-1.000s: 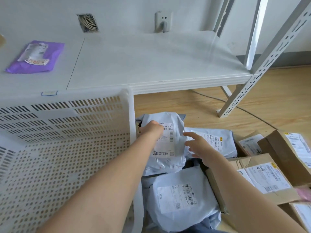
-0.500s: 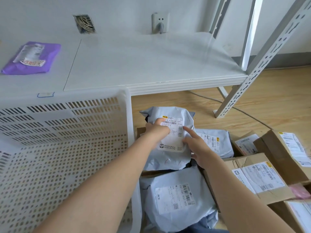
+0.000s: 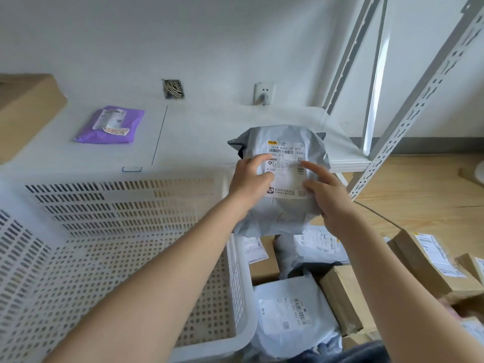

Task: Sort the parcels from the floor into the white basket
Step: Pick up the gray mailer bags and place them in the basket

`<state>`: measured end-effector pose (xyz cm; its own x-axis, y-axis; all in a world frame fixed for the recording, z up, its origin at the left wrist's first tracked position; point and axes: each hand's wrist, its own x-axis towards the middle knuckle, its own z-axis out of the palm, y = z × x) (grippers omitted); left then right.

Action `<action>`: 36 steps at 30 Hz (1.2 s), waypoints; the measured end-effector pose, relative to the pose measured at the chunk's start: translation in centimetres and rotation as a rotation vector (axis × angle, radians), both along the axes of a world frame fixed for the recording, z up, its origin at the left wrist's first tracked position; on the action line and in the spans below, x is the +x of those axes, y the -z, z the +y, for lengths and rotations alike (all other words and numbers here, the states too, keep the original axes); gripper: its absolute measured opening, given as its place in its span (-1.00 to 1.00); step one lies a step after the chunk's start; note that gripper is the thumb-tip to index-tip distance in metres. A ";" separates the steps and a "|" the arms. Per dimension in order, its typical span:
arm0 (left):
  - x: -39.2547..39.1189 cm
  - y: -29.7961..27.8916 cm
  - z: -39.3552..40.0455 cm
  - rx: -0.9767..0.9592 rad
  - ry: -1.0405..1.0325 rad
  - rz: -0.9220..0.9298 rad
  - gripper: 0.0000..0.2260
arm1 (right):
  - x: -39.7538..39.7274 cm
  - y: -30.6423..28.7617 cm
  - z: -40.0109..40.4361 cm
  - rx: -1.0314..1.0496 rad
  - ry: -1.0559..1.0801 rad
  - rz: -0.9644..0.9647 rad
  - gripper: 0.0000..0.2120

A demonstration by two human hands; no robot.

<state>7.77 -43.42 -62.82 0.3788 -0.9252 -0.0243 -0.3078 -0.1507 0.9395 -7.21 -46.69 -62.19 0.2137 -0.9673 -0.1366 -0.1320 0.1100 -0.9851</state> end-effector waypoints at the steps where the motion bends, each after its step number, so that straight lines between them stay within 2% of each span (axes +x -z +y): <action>1: 0.9 -0.6 0.7 -0.016 -0.013 -0.011 -0.61 | 1.0 -0.5 0.5 -0.013 -0.023 -0.011 -0.56; 7: 7.2 -2.6 5.0 -0.044 -0.052 -0.101 -0.59 | 7.4 -1.4 3.2 -0.021 -0.119 -0.056 -0.59; 12: 12.1 -1.0 7.9 0.028 -0.104 -0.141 -0.60 | 12.1 0.6 5.2 0.025 -0.198 -0.017 -0.62; 16: 14.6 2.3 9.1 0.126 -0.099 -0.145 -0.59 | 14.3 3.6 5.9 0.130 -0.254 0.050 -0.62; 21: 16.3 7.3 8.6 0.269 -0.013 -0.100 -0.56 | 15.8 7.2 5.6 0.227 -0.304 0.272 -0.56; 24: 16.9 10.3 7.8 0.339 0.000 -0.054 -0.56 | 16.8 9.4 5.1 0.307 -0.319 0.329 -0.51; 32: 17.8 17.3 4.2 0.448 0.017 0.031 -0.56 | 19.8 15.6 2.0 0.414 -0.224 0.450 -0.45; 36: 17.9 20.1 2.8 0.516 0.022 0.047 -0.52 | 20.6 19.6 1.2 0.443 -0.084 0.507 -0.47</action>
